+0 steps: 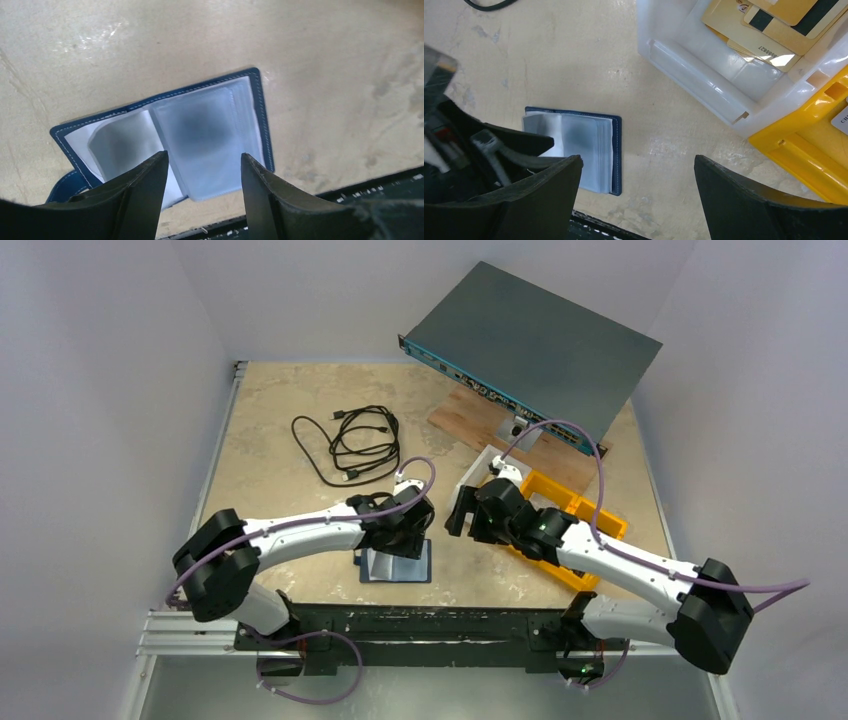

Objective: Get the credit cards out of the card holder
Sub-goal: Remove the credit card from the card holder.

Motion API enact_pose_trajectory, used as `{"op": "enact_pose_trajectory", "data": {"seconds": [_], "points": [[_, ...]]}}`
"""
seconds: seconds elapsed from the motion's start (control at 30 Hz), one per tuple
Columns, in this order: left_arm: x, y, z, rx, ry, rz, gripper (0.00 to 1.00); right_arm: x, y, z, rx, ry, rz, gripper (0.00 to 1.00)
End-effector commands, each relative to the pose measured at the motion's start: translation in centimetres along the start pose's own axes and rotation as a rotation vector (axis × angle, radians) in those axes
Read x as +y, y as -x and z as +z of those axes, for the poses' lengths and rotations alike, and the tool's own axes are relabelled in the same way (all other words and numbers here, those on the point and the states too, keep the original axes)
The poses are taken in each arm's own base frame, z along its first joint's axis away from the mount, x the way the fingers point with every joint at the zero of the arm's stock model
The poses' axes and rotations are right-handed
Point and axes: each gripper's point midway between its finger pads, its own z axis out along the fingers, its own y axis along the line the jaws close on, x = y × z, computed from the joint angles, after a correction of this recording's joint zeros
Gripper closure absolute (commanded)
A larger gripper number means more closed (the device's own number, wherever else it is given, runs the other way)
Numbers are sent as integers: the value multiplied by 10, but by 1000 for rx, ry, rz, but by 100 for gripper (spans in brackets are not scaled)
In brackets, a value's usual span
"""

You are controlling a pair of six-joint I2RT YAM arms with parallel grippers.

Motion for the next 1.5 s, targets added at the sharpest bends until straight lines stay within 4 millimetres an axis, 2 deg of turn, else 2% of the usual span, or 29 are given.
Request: {"op": "enact_pose_trajectory", "data": {"seconds": [0.0,0.13,0.37,0.6,0.87,1.0,1.07,1.23,1.47], "points": [[14,5,9,-30,102,-22,46,11,15,-7,-72,72,63,16],[18,-4,20,-13,116,-37,48,12,15,-7,-75,79,64,16],[20,-15,35,14,120,-56,57,15,9,-1,-38,82,44,17],[20,-22,42,30,111,-69,76,13,5,4,-25,75,38,17],[10,-17,35,22,45,-109,100,32,-5,10,33,160,-14,20],[8,-13,29,16,-33,-175,100,42,-15,14,72,200,-32,22],[8,-11,28,11,-82,-212,100,49,-22,17,95,224,-41,25],[11,-12,32,22,-209,-299,100,69,-40,23,150,277,-67,43],[17,-24,43,57,-250,-346,100,85,-65,34,216,298,-89,58]]}}
